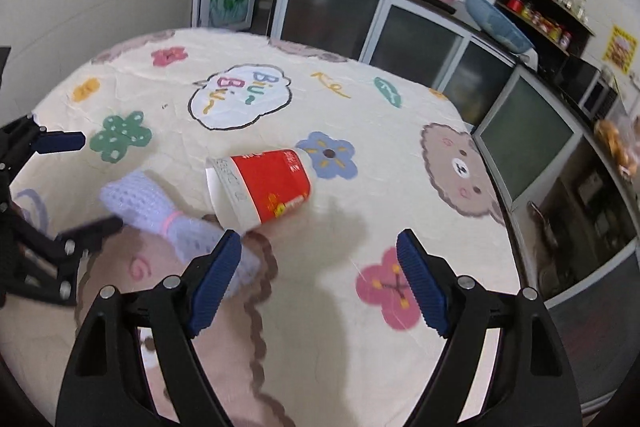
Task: Collect trash
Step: 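Move both tools back over the table toward the red cup and foam net, then grasp the red paper cup with the right tool while the left tool grasps the lavender foam net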
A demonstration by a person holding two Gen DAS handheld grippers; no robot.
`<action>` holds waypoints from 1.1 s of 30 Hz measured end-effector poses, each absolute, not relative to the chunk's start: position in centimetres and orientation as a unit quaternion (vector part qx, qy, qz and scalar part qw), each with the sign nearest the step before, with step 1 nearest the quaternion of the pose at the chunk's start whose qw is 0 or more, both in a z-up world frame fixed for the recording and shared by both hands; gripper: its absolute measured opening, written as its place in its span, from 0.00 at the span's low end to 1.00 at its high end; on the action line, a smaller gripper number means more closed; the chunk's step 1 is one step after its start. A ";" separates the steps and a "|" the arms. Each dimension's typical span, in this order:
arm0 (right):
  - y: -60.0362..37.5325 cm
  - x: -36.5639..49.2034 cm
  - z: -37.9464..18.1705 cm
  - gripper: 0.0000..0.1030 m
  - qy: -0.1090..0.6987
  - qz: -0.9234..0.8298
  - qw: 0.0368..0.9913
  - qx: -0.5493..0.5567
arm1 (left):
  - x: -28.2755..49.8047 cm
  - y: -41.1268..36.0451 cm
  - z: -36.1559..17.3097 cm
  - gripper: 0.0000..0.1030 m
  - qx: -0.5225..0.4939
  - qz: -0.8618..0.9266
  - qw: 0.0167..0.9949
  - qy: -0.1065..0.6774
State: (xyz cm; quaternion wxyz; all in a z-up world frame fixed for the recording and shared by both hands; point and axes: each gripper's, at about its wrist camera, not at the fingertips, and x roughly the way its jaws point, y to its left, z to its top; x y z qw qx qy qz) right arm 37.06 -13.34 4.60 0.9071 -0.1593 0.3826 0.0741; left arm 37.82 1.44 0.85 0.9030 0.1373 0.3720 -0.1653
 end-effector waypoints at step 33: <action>-11.4 44.6 0.1 0.10 0.502 0.107 0.848 -0.133 | 43.2 -3.3 -2.1 0.43 0.170 -0.356 0.822 0.410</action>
